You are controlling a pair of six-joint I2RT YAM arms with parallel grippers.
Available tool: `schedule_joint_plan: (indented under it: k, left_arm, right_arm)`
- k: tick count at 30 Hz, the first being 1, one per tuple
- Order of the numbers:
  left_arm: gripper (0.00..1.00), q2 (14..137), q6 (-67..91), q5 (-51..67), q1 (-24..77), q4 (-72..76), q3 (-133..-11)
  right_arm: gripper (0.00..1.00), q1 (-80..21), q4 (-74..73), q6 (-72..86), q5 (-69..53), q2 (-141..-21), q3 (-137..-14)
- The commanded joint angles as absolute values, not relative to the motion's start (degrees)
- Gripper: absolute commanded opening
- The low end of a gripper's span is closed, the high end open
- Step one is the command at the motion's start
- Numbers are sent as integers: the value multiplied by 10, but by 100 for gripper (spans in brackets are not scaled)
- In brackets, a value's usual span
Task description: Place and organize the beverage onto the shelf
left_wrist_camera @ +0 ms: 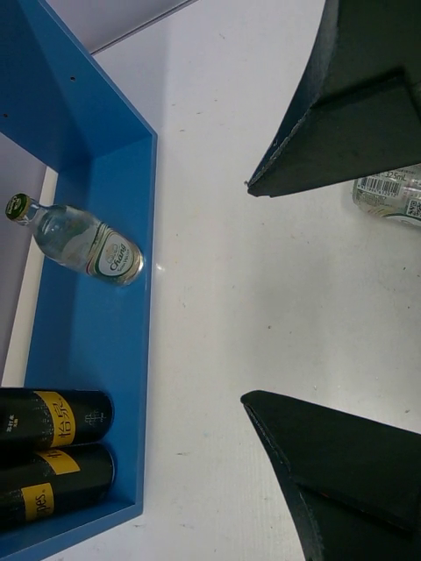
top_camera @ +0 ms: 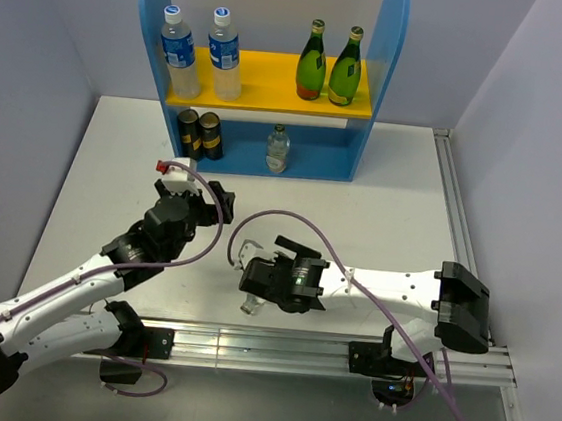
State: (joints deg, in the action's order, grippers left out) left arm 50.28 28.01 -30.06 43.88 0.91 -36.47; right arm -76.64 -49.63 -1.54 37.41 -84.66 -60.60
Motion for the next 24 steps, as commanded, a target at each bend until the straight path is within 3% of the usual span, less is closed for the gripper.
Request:
schedule_joint_plan:
  k: [1,15,24]
  left_arm:
    - [99,483,290,-310,440,15,-359]
    - [99,499,292,-324,440,27,-344]
    - [99,493,297,-331,440,35,-326]
  right_arm:
    - [99,-780,-351,-77,366,-831,-571]
    - [99,-802,-92,-201,334,-845,-483]
    - [99,-795,-42,-222,299,-904,-490]
